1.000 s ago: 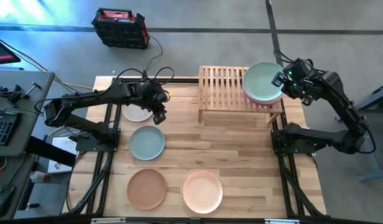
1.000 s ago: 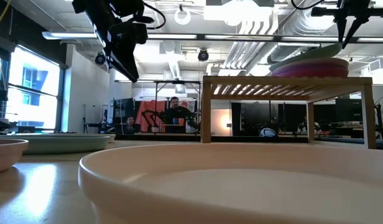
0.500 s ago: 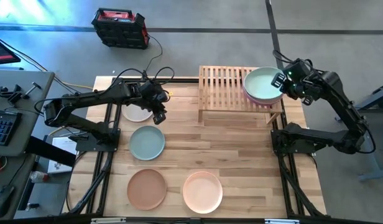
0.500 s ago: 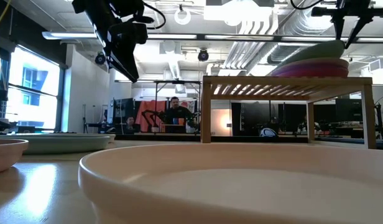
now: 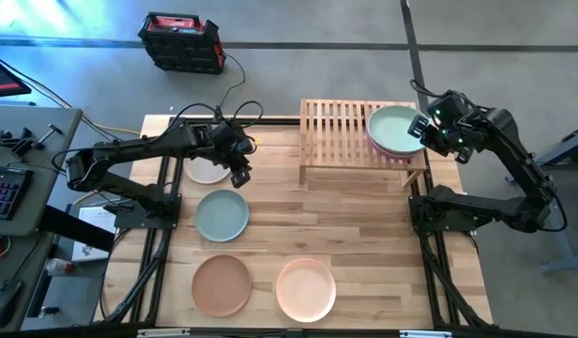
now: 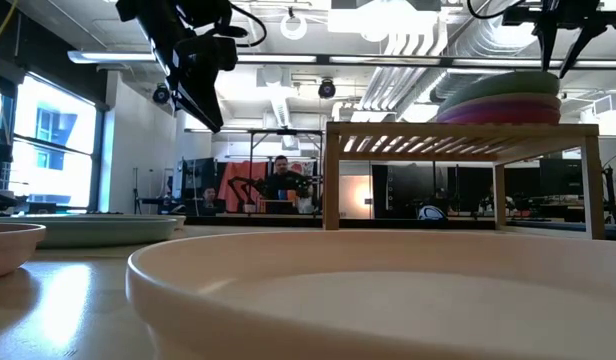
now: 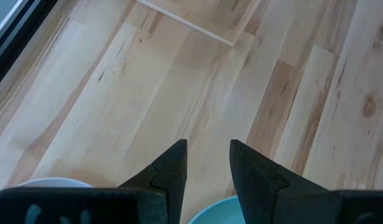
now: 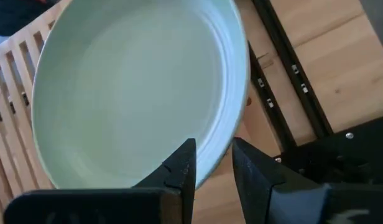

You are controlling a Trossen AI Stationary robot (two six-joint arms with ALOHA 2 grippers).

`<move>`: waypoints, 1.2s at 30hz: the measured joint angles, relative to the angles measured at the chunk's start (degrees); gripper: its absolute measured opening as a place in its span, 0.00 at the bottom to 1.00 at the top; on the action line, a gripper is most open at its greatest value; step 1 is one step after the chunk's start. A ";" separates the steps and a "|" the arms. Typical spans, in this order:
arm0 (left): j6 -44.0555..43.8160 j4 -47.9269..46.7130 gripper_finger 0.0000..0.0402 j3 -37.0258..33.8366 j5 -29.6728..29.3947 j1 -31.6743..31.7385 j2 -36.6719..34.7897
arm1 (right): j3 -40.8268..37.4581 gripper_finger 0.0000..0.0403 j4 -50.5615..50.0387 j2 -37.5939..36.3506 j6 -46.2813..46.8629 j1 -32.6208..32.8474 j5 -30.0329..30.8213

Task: Place and stack plates onto a shelf
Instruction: Stack the green plate on top of the light orange plate on the shelf, then put the light blue plate on the shelf

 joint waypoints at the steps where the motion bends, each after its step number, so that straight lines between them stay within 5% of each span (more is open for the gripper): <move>1: -0.01 -0.01 0.27 0.00 0.00 0.00 0.00 | 0.00 0.20 0.03 0.00 -0.09 0.00 -0.37; 15: -3.02 -1.37 0.27 0.00 0.15 0.00 0.00 | 2.94 0.20 3.06 -0.23 -7.06 0.00 -7.20; 20: -5.71 -5.64 0.27 0.00 0.14 -0.11 0.00 | 5.14 0.20 14.96 -0.23 -17.23 0.00 -8.64; 24: -8.61 -8.93 0.27 0.00 0.13 -0.70 0.00 | 5.12 0.20 26.52 0.14 -26.06 0.23 -15.64; 29: -12.48 -12.98 0.27 0.00 3.61 -2.96 0.00 | 5.11 0.20 37.82 1.40 -29.62 5.20 -23.55; 36: -22.25 -14.51 0.27 0.00 3.99 -9.74 0.00 | 5.11 0.20 43.57 4.00 -29.72 16.64 -24.02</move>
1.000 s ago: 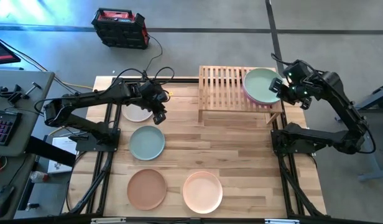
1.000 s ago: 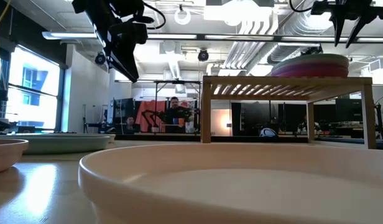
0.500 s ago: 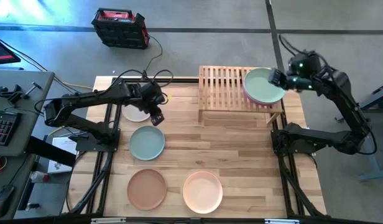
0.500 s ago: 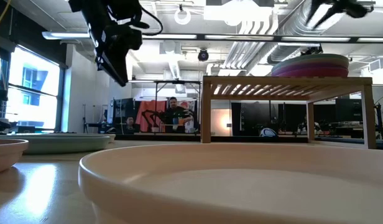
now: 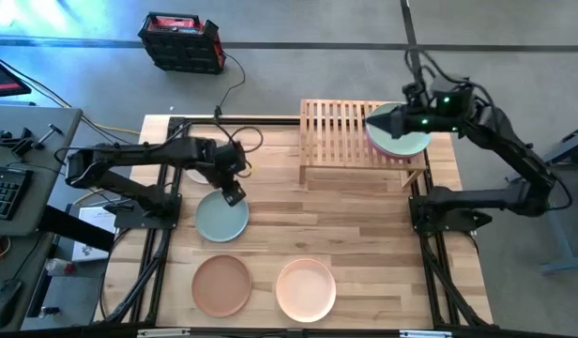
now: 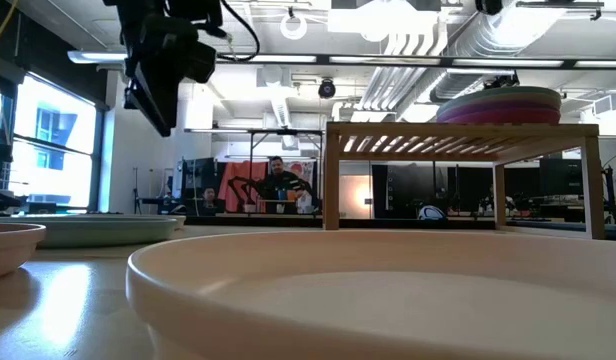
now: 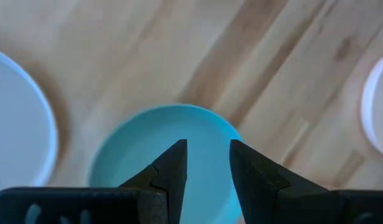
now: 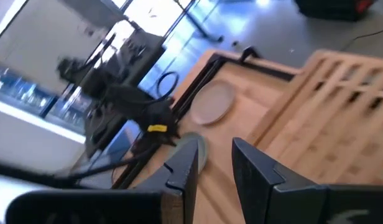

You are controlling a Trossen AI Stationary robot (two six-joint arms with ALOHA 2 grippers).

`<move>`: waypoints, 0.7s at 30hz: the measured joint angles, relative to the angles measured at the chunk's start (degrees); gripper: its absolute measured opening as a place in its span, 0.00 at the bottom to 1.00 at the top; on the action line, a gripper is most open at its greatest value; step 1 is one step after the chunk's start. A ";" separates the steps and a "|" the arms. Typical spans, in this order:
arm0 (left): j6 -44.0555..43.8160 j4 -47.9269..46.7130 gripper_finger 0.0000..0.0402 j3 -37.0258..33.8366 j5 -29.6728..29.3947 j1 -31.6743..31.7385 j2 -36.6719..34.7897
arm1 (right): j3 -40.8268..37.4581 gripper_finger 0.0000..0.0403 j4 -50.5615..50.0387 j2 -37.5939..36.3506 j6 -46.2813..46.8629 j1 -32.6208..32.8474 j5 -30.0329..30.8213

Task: Place and stack plates onto a shelf
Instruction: Put the light blue plate on the shelf

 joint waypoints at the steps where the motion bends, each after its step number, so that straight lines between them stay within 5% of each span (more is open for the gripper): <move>1: -1.68 0.00 0.27 0.00 0.00 -1.05 0.00 | 0.00 0.20 0.34 0.44 0.24 1.69 0.41; 21: -38.08 2.21 0.27 0.00 -9.76 -16.28 1.97 | -0.02 0.20 1.11 7.92 0.40 22.29 7.75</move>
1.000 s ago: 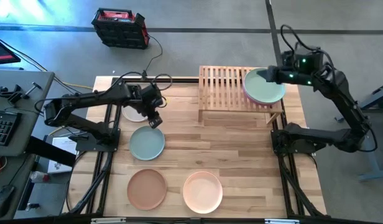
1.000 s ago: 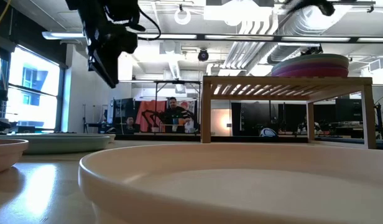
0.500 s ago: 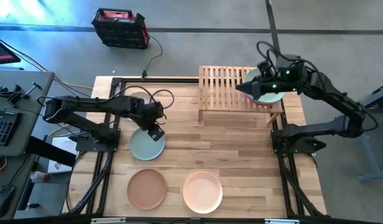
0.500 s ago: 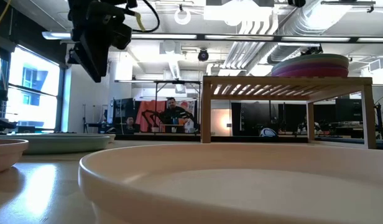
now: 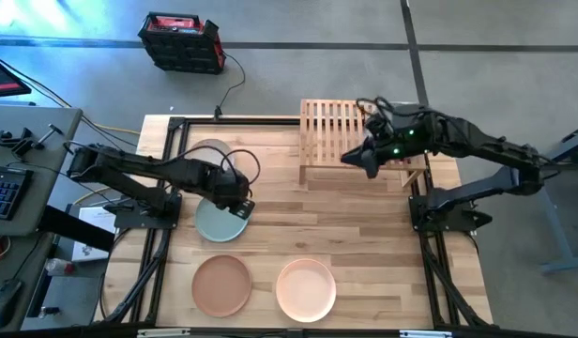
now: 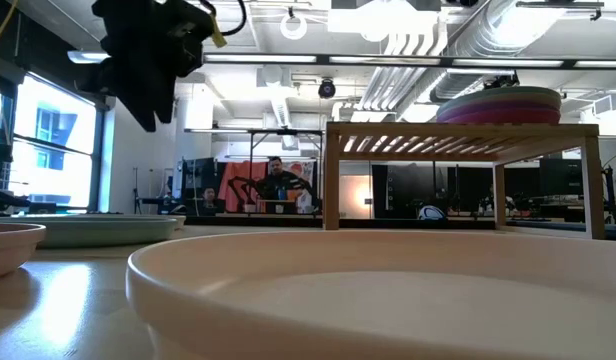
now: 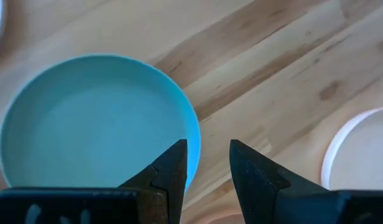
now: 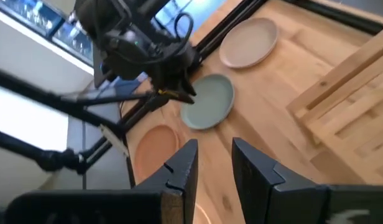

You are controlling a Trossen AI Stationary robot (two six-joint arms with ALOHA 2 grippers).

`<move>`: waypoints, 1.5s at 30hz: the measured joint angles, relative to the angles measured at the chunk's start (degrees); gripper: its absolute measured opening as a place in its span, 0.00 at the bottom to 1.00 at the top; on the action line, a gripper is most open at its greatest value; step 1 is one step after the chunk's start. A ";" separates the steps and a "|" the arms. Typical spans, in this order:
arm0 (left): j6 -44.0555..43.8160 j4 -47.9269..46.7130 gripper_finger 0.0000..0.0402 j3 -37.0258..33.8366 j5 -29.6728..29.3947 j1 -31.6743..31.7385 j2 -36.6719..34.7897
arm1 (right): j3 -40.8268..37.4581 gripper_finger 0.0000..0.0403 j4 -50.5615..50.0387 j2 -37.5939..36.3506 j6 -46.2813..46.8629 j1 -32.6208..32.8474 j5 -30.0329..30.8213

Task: Place and stack plates onto a shelf
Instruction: Put the light blue plate on the shelf

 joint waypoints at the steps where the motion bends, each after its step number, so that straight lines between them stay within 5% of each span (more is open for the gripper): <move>1: -1.14 0.48 0.27 0.00 -0.20 -0.50 0.80 | 0.00 0.20 -0.07 0.31 0.00 0.77 0.16; 18: -11.21 7.75 0.27 0.00 -0.45 -4.65 18.35 | 0.00 0.20 -0.61 1.30 -3.30 8.98 0.07; 34: -13.17 8.73 0.27 0.00 -0.10 -4.61 25.64 | 0.00 0.20 -0.66 1.27 -3.91 12.93 -0.04; 45: -8.72 8.74 0.02 0.02 1.35 -4.67 25.86 | 0.00 0.20 -0.66 1.27 -3.98 13.20 0.18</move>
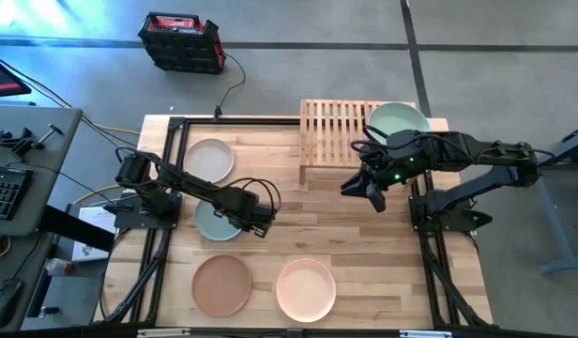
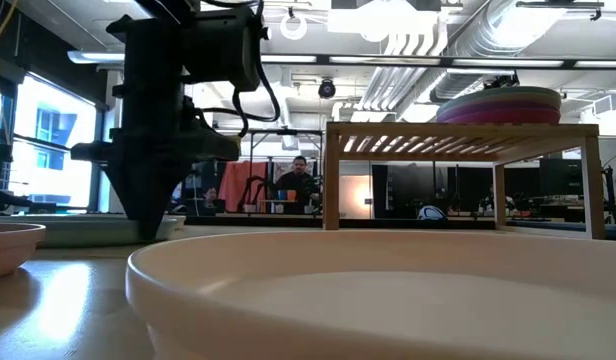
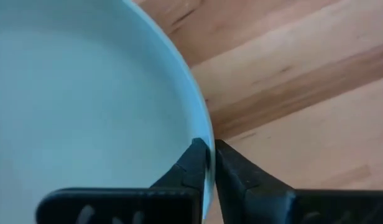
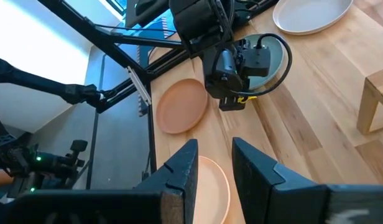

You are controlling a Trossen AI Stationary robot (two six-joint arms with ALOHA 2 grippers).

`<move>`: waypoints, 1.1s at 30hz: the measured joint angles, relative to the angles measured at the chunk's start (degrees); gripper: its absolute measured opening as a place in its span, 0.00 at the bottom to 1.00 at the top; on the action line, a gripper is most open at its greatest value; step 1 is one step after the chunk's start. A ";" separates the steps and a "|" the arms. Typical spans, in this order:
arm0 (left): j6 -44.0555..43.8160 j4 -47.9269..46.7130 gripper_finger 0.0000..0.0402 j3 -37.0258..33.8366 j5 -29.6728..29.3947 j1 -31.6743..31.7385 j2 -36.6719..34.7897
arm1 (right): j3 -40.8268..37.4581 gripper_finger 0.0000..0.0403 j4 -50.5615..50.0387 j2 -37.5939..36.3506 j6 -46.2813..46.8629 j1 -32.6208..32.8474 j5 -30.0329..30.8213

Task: Place and stack plates onto a shelf
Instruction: Put the light blue plate on the shelf

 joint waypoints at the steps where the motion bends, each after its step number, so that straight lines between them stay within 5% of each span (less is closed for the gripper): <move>1: 0.03 0.02 0.02 0.02 0.36 -0.16 -0.05 | 0.00 0.20 0.00 0.00 -0.01 0.00 0.00; 7: 0.66 0.59 0.01 0.02 4.78 -2.06 -1.37 | 0.00 0.20 -0.02 0.00 -0.05 0.00 0.02; 16: 5.23 -1.05 0.01 4.66 3.41 -6.01 -5.88 | 0.00 0.20 0.79 0.00 0.24 0.00 2.74; 33: 48.76 -13.67 0.01 15.60 -0.24 -6.56 -11.19 | 0.00 0.20 9.13 0.13 4.43 -0.17 22.36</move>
